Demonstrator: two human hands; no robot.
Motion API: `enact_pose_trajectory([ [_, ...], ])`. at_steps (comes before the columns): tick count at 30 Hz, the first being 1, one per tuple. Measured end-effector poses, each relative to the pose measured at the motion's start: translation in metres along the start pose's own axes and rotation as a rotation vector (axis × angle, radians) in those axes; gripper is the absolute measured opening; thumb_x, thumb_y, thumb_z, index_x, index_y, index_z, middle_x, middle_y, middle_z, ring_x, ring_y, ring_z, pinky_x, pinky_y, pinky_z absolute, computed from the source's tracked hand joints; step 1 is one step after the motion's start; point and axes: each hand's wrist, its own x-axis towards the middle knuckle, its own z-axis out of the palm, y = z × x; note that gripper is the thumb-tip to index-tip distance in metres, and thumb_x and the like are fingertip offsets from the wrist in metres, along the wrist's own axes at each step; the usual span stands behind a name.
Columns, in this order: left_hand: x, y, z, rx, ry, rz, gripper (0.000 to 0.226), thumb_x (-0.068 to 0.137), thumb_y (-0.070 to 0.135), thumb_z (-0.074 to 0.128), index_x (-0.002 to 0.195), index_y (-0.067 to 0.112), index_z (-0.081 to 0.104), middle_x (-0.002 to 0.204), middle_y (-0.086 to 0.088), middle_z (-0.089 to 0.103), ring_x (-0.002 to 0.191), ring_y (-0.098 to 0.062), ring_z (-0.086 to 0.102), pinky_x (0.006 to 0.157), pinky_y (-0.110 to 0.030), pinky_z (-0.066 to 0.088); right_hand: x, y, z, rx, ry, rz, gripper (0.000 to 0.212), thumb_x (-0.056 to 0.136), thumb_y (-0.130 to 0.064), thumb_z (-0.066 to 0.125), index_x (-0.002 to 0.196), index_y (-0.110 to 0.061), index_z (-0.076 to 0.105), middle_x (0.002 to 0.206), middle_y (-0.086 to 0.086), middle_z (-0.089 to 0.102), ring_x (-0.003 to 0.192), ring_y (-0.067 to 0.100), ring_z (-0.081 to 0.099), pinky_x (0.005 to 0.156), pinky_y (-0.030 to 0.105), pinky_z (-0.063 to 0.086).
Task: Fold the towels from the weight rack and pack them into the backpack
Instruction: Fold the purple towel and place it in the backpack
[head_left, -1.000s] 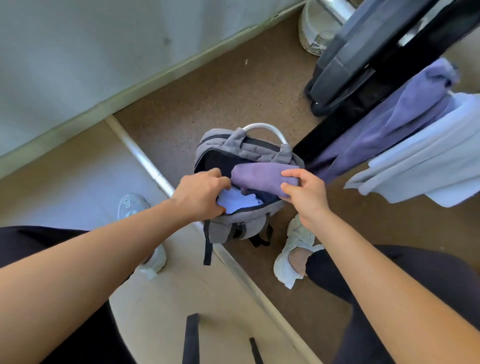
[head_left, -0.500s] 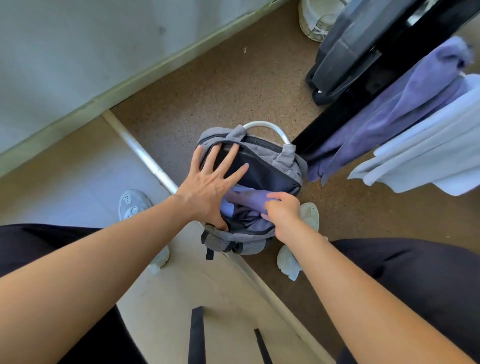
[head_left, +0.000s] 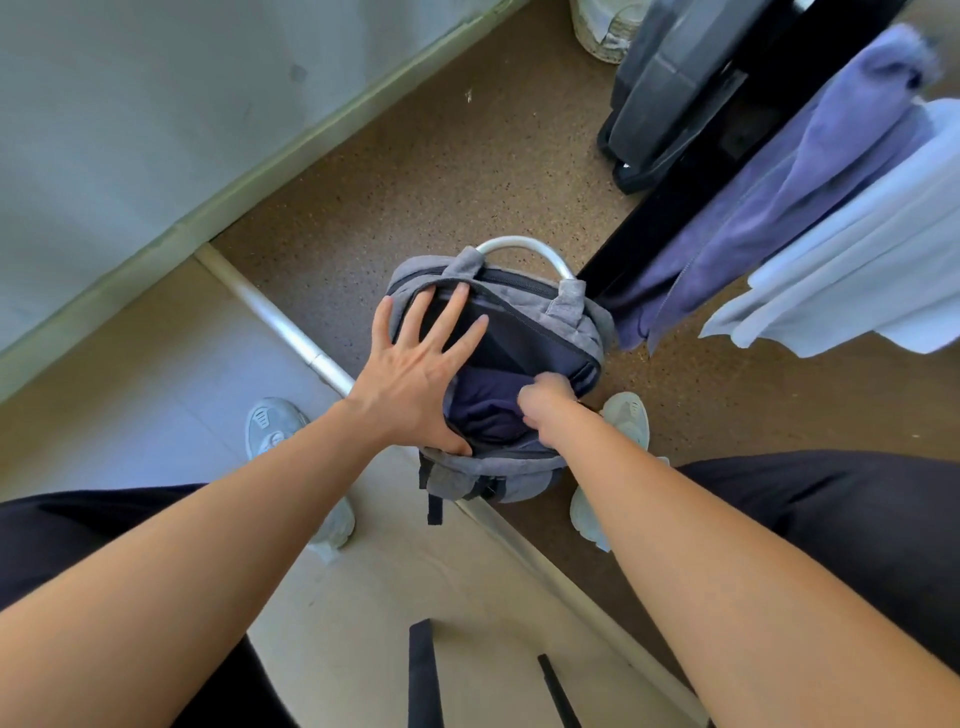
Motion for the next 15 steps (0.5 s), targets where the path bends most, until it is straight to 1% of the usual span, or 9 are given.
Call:
enact_pose_trajectory([
  [2, 0.001, -0.001, -0.001, -0.018, 0.01, 0.003, 0.151, 0.048, 0.089, 0.072, 0.164, 0.029, -0.005, 0.171, -0.008, -0.02, 0.157, -0.042, -0.009, 0.119, -0.069, -0.005, -0.008, 0.0, -0.007, -0.075, 0.044, -0.113, 0.046, 0.097, -0.001, 0.048, 0.142, -0.009, 0.053, 0.14, 0.014, 0.055, 0.124, 0.036, 0.056, 0.1, 0.035, 0.048],
  [3, 0.001, -0.001, -0.002, -0.024, 0.01, 0.004, 0.15, 0.049, 0.089, 0.072, 0.164, 0.03, -0.005, 0.171, -0.008, -0.02, 0.157, -0.041, -0.008, 0.119, -0.068, -0.005, -0.011, 0.002, -0.012, -0.105, 0.041, -0.183, 0.044, 0.095, -0.001, 0.051, 0.137, -0.011, 0.06, 0.138, 0.013, 0.059, 0.121, 0.035, 0.058, 0.1, 0.037, 0.051],
  [5, 0.001, 0.001, -0.004, -0.035, 0.01, 0.002, 0.145, 0.053, 0.086, 0.072, 0.164, 0.03, -0.002, 0.171, -0.008, -0.018, 0.157, -0.04, -0.007, 0.121, -0.066, -0.002, -0.025, 0.004, -0.026, -0.143, 0.019, -0.275, 0.035, 0.091, -0.002, 0.055, 0.118, -0.017, 0.072, 0.124, 0.012, 0.068, 0.112, 0.032, 0.064, 0.096, 0.042, 0.056],
  [7, 0.002, 0.004, -0.008, -0.053, 0.035, -0.001, 0.133, 0.059, 0.08, 0.074, 0.164, 0.03, 0.008, 0.172, -0.01, -0.01, 0.157, -0.039, -0.001, 0.122, -0.064, 0.005, -0.041, 0.004, -0.045, -0.183, 0.034, -0.377, 0.03, 0.09, -0.003, 0.056, 0.097, -0.025, 0.075, 0.106, 0.006, 0.073, 0.101, 0.028, 0.068, 0.088, 0.038, 0.058],
  [9, 0.002, 0.008, -0.013, -0.092, 0.075, -0.01, 0.111, 0.068, 0.069, 0.076, 0.16, 0.03, 0.027, 0.172, -0.011, 0.006, 0.155, -0.039, 0.01, 0.119, -0.061, 0.014, -0.059, 0.002, -0.067, -0.22, 0.056, -0.464, 0.029, 0.09, -0.004, 0.058, 0.086, -0.029, 0.072, 0.092, 0.0, 0.072, 0.094, 0.023, 0.069, 0.084, 0.033, 0.057],
  [11, 0.003, 0.013, -0.02, -0.149, 0.123, -0.023, 0.084, 0.077, 0.058, 0.075, 0.152, 0.031, 0.045, 0.167, -0.007, 0.028, 0.151, -0.037, 0.023, 0.114, -0.057, 0.021, -0.077, 0.001, -0.09, -0.199, 0.072, -0.537, 0.027, 0.09, -0.006, 0.06, 0.084, -0.03, 0.071, 0.086, -0.004, 0.07, 0.093, 0.021, 0.069, 0.086, 0.036, 0.057],
  [13, 0.006, 0.019, -0.029, -0.231, 0.184, -0.041, 0.058, 0.085, 0.051, 0.068, 0.139, 0.031, 0.06, 0.151, 0.0, 0.052, 0.14, -0.031, 0.041, 0.108, -0.051, 0.028, -0.093, 0.002, -0.112, -0.14, 0.063, -0.587, 0.022, 0.091, -0.01, 0.062, 0.087, -0.029, 0.071, 0.086, -0.005, 0.071, 0.093, 0.02, 0.07, 0.088, 0.041, 0.058],
  [15, 0.005, 0.029, -0.042, -0.393, 0.227, -0.064, 0.036, 0.089, 0.045, 0.062, 0.121, 0.03, 0.071, 0.123, 0.007, 0.069, 0.118, -0.021, 0.06, 0.099, -0.045, 0.042, -0.105, 0.005, -0.131, -0.086, 0.059, -0.635, 0.019, 0.093, -0.014, 0.063, 0.092, -0.031, 0.071, 0.087, -0.006, 0.072, 0.091, 0.018, 0.071, 0.087, 0.042, 0.059],
])
